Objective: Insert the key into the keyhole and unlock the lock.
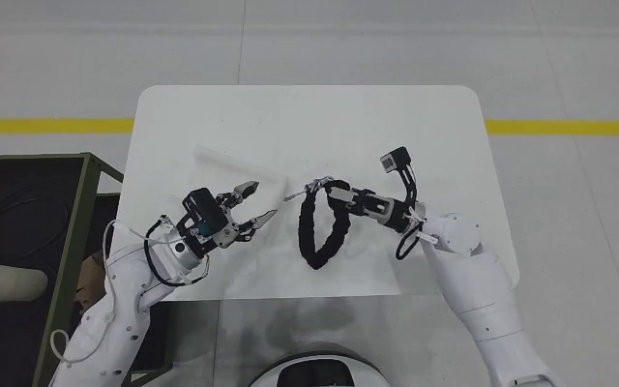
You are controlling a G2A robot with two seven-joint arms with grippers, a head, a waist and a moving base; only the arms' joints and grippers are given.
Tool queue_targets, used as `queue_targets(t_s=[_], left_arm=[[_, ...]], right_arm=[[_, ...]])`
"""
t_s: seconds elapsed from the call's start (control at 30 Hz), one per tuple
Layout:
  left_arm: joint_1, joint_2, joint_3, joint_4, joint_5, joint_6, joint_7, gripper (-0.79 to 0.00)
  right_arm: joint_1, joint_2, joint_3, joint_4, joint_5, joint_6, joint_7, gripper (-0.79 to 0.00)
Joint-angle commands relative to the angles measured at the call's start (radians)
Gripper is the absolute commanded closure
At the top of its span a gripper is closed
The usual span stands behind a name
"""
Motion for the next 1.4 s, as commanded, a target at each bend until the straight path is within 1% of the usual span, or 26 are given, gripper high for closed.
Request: queue_targets(t_s=[0.0, 0.03, 0.1, 0.2, 0.3, 0.33, 0.37, 0.4, 0.43, 0.5, 0.57, 0.6, 0.67, 0.7, 0.73, 0.8, 0.87, 0.9, 1.0, 1.07, 1.17, 1.2, 1.27, 1.3, 1.37], left_arm=[[0.0, 0.0, 0.001, -0.001, 0.074, -0.001, 0.003, -0.785], [0.0, 0.0, 0.001, -0.001, 0.074, -0.001, 0.003, -0.785], [0.0, 0.0, 0.001, -0.001, 0.074, -0.001, 0.003, -0.785], [0.0, 0.0, 0.001, -0.001, 0.074, -0.001, 0.003, -0.785], [0.0, 0.0, 0.001, -0.001, 0.074, -0.001, 0.003, -0.785], [0.0, 0.0, 0.001, -0.001, 0.074, -0.001, 0.003, -0.785], [0.0, 0.0, 0.001, -0.001, 0.074, -0.001, 0.003, -0.785], [0.0, 0.0, 0.001, -0.001, 0.074, -0.001, 0.003, -0.785], [0.0, 0.0, 0.001, -0.001, 0.074, -0.001, 0.003, -0.785], [0.0, 0.0, 0.001, -0.001, 0.074, -0.001, 0.003, -0.785], [0.0, 0.0, 0.001, -0.001, 0.074, -0.001, 0.003, -0.785], [0.0, 0.0, 0.001, -0.001, 0.074, -0.001, 0.003, -0.785], [0.0, 0.0, 0.001, -0.001, 0.074, -0.001, 0.003, -0.785], [0.0, 0.0, 0.001, -0.001, 0.074, -0.001, 0.003, -0.785], [0.0, 0.0, 0.001, -0.001, 0.074, -0.001, 0.003, -0.785], [0.0, 0.0, 0.001, -0.001, 0.074, -0.001, 0.003, -0.785], [0.0, 0.0, 0.001, -0.001, 0.074, -0.001, 0.003, -0.785], [0.0, 0.0, 0.001, -0.001, 0.074, -0.001, 0.003, -0.785], [0.0, 0.0, 0.001, -0.001, 0.074, -0.001, 0.003, -0.785], [0.0, 0.0, 0.001, -0.001, 0.074, -0.001, 0.003, -0.785], [0.0, 0.0, 0.001, -0.001, 0.074, -0.001, 0.003, -0.785], [0.0, 0.0, 0.001, -0.001, 0.074, -0.001, 0.003, -0.785], [0.0, 0.0, 0.001, -0.001, 0.074, -0.001, 0.003, -0.785], [0.0, 0.0, 0.001, -0.001, 0.074, -0.001, 0.003, -0.785], [0.0, 0.0, 0.001, -0.001, 0.074, -0.001, 0.003, -0.785]], right_arm=[[-0.017, 0.016, 0.063, -0.05, -0.171, -0.015, -0.042, 0.0], [-0.028, 0.021, 0.081, -0.079, -0.235, -0.022, -0.062, 0.0], [-0.043, 0.033, 0.117, -0.141, -0.419, -0.038, -0.104, 0.0], [-0.067, 0.042, 0.118, -0.238, -0.64, -0.078, -0.147, 0.0], [-0.083, 0.05, 0.092, -0.334, -0.992, -0.147, -0.218, 0.0], [-0.098, 0.05, 0.076, -0.351, -1.077, -0.137, -0.262, 0.0], [-0.103, 0.051, 0.053, -0.385, -1.212, -0.155, -0.301, 0.0], [-0.117, 0.051, 0.032, -0.4, -1.319, -0.146, -0.351, 0.0], [-0.128, 0.05, 0.005, -0.405, -1.398, -0.14, -0.401, 0.0], [-0.137, 0.048, -0.033, -0.397, -1.501, -0.12, -0.492, 0.0], [-0.134, 0.047, -0.061, -0.381, -1.586, -0.1, -0.529, 0.0], [-0.13, 0.046, -0.065, -0.366, -1.598, -0.086, -0.532, 0.0], [-0.115, 0.045, -0.054, -0.343, -1.564, -0.059, -0.53, 0.0], [-0.108, 0.046, -0.043, -0.352, -1.564, -0.046, -0.534, 0.0], [-0.111, 0.046, -0.039, -0.356, -1.539, -0.055, -0.539, 0.0], [-0.11, 0.047, -0.009, -0.363, -1.492, -0.034, -0.542, 0.0], [-0.122, 0.048, 0.012, -0.347, -1.394, -0.044, -0.564, 0.0], [-0.124, 0.048, 0.026, -0.337, -1.367, -0.031, -0.56, 0.0], [-0.125, 0.043, 0.056, -0.263, -1.105, -0.018, -0.565, 0.0], [-0.119, 0.039, 0.07, -0.181, -0.844, -0.038, -0.537, 0.0], [-0.1, 0.036, 0.085, -0.092, -0.52, -0.066, -0.477, 0.0], [-0.095, 0.035, 0.089, -0.059, -0.414, -0.068, -0.452, -0.055], [-0.083, 0.034, 0.087, -0.012, -0.24, -0.067, -0.384, -0.409], [-0.078, 0.033, 0.089, 0.015, -0.17, -0.062, -0.357, -0.785], [-0.064, 0.035, 0.094, 0.052, -0.09, -0.054, -0.304, -0.785]])
